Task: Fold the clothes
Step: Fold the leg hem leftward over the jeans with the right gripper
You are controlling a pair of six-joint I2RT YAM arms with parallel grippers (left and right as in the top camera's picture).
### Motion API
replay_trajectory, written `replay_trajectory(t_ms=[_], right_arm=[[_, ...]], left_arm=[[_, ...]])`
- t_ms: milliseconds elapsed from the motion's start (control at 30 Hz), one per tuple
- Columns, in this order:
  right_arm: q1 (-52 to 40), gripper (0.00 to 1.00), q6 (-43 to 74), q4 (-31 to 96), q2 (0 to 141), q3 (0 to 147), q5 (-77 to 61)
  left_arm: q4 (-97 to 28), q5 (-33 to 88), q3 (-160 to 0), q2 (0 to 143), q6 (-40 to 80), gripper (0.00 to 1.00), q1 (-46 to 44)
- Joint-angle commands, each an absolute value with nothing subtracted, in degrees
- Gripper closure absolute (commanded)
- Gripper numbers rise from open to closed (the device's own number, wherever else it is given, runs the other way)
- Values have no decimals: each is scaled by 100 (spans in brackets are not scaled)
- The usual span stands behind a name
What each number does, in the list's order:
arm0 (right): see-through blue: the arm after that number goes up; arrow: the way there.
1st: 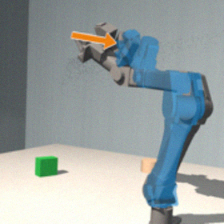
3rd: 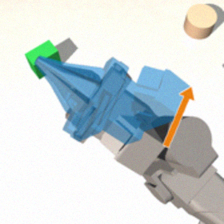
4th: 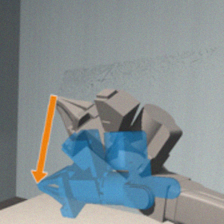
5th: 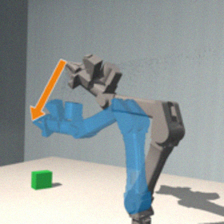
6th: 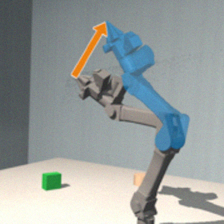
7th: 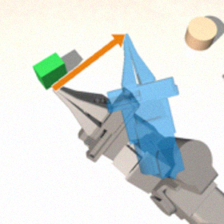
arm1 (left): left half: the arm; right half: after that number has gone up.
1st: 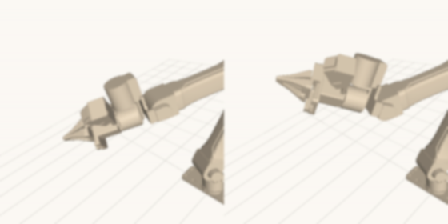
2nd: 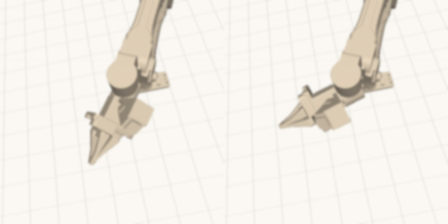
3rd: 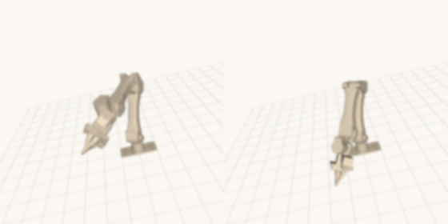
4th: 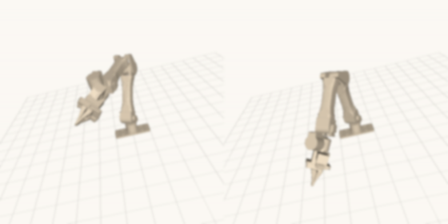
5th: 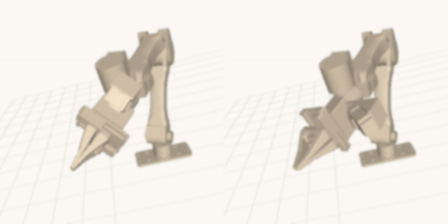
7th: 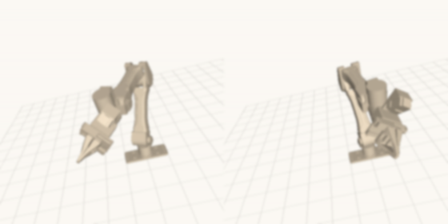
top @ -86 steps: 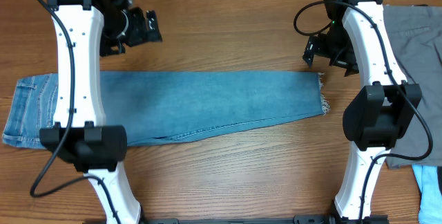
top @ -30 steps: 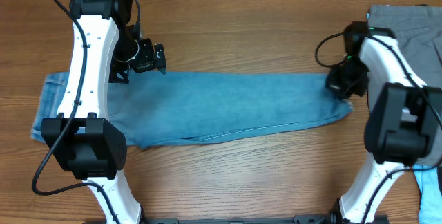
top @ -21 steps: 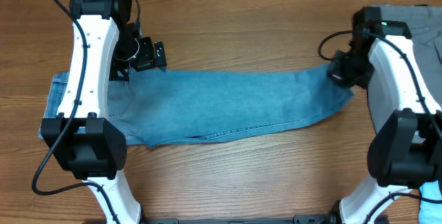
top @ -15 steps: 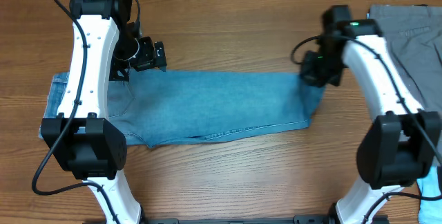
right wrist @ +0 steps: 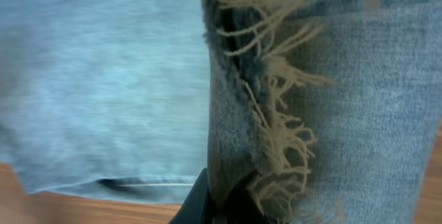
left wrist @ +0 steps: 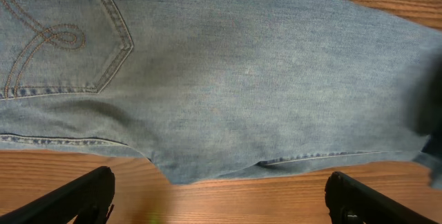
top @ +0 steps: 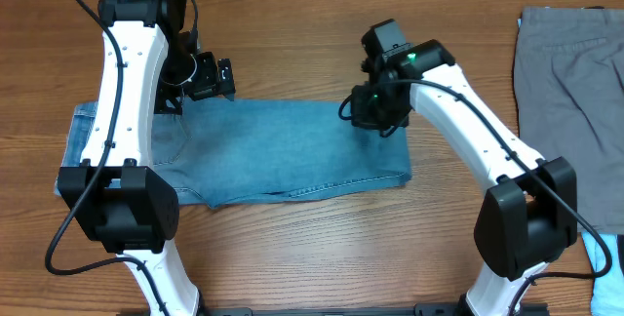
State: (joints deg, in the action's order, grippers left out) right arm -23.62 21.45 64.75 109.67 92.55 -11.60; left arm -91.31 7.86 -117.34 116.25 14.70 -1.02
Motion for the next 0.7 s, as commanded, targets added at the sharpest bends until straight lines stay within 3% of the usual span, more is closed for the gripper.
replay_trajectory(t_ms=[0, 367, 467, 533, 600, 667], right_arm=[[-2550, 96, 2410, 6134, 11052, 9109, -1739], [-3006, 96, 2429, 5800, 11096, 8919, -2062], [-3083, 91, 2429, 5752, 11155, 8919, -2062], [-3148, 76, 2429, 5682, 11216, 8919, -2062], [-3183, 43, 2427, 5581, 11271, 8919, -2062], [-3192, 28, 2427, 5468, 11303, 8919, -2062]], left_arm=[[-9142, 744, -11703, 11614, 1542, 0, -89], [-9144, 705, -11703, 11614, 1542, 0, -89], [-9146, 707, -11703, 11614, 1542, 0, -89], [-9153, 705, -11703, 11614, 1542, 0, -89], [-9164, 705, -11703, 11614, 1540, 0, -89], [-9164, 705, -11703, 11614, 1542, 0, -89]])
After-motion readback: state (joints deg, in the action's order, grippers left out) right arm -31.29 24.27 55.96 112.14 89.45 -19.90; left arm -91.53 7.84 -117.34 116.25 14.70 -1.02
